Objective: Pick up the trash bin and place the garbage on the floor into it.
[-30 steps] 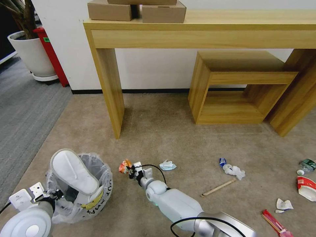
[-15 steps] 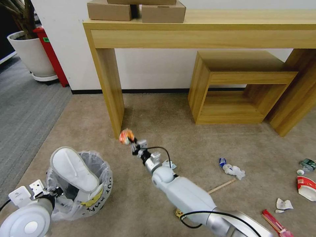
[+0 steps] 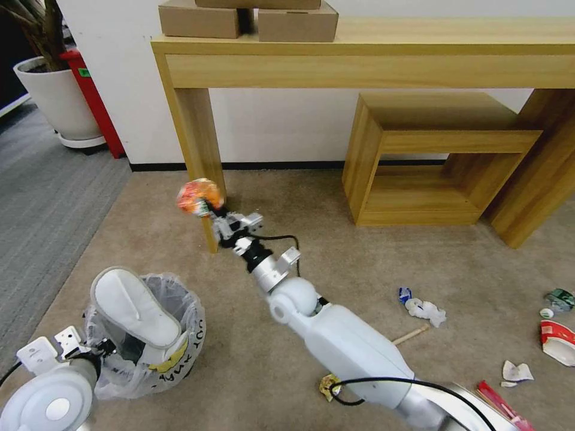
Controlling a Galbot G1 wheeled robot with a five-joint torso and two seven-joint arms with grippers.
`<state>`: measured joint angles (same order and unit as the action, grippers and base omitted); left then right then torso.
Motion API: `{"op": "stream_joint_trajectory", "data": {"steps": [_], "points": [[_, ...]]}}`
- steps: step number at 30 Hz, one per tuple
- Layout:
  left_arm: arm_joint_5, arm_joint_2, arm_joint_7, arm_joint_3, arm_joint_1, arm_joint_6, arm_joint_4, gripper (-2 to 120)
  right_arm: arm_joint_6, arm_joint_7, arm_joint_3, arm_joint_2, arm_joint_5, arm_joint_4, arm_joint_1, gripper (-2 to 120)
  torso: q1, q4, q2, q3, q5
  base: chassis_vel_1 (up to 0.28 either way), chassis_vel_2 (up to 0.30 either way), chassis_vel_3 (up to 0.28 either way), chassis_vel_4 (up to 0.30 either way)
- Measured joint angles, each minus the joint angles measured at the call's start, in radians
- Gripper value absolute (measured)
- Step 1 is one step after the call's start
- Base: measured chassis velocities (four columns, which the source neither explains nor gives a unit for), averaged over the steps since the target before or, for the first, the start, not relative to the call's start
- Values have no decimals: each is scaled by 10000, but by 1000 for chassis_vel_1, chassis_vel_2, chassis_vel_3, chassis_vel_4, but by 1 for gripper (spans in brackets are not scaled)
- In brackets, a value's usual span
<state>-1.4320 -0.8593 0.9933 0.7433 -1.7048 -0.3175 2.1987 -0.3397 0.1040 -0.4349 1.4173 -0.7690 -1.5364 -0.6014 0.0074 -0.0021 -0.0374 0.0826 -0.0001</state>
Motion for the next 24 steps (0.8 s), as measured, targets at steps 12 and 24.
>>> {"op": "stream_joint_trajectory", "data": {"steps": [12, 24], "points": [[-185, 3, 74, 182, -24, 12, 123, 0, 186, 69, -2370, 689, -276, 803, 20, 10, 0, -1, 0, 0, -1, 0, 0, 0, 0], [-251, 68, 149, 282, -115, 37, 243, 0, 33, 37, -3050, 1097, 228, 1270, -250, 10, 0, -2, 0, 1, 0, 0, 0, 0, 0]]}}
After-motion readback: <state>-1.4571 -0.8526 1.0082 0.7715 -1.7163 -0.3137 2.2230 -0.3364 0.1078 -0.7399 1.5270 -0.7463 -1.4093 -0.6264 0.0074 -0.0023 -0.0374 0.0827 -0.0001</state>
